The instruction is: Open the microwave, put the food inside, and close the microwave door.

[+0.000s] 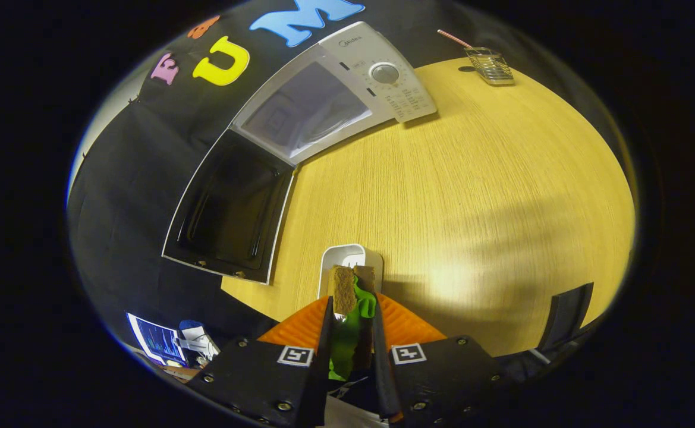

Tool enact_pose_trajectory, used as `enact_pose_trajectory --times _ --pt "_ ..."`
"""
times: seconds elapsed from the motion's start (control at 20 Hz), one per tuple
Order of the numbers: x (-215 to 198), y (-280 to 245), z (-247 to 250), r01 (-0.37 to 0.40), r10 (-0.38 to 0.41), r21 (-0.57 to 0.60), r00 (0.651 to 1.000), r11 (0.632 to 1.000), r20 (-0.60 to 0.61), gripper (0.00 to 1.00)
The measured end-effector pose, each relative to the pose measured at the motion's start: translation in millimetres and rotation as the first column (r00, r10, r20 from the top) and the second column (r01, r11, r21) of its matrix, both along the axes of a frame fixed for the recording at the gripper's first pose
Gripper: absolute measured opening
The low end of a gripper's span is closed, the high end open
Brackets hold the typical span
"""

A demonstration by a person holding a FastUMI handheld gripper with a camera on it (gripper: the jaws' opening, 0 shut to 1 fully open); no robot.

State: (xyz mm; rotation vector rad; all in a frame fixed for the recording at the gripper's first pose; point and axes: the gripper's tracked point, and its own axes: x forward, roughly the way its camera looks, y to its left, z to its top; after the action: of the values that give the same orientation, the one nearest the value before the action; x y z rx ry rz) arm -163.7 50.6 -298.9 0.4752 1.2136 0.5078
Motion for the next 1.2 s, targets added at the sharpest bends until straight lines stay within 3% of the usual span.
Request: enact_pose_trajectory --times 0.05,0.3,0.85,1.2 --pt "0.4 1.4 2.3 0.006 -0.006 -0.005 1.0 1.0 -0.009 0.22" --pt "2.0 4.9 16.9 -0.004 0.005 -0.054 1.0 0.999 0.025 0.22" --pt "33.7 31.3 78.5 0.187 -0.191 0.045 0.975 0.981 0.11 0.22" --pt "58.4 73.9 95.1 0.258 -0.27 0.098 0.951 0.961 0.148 0.22"
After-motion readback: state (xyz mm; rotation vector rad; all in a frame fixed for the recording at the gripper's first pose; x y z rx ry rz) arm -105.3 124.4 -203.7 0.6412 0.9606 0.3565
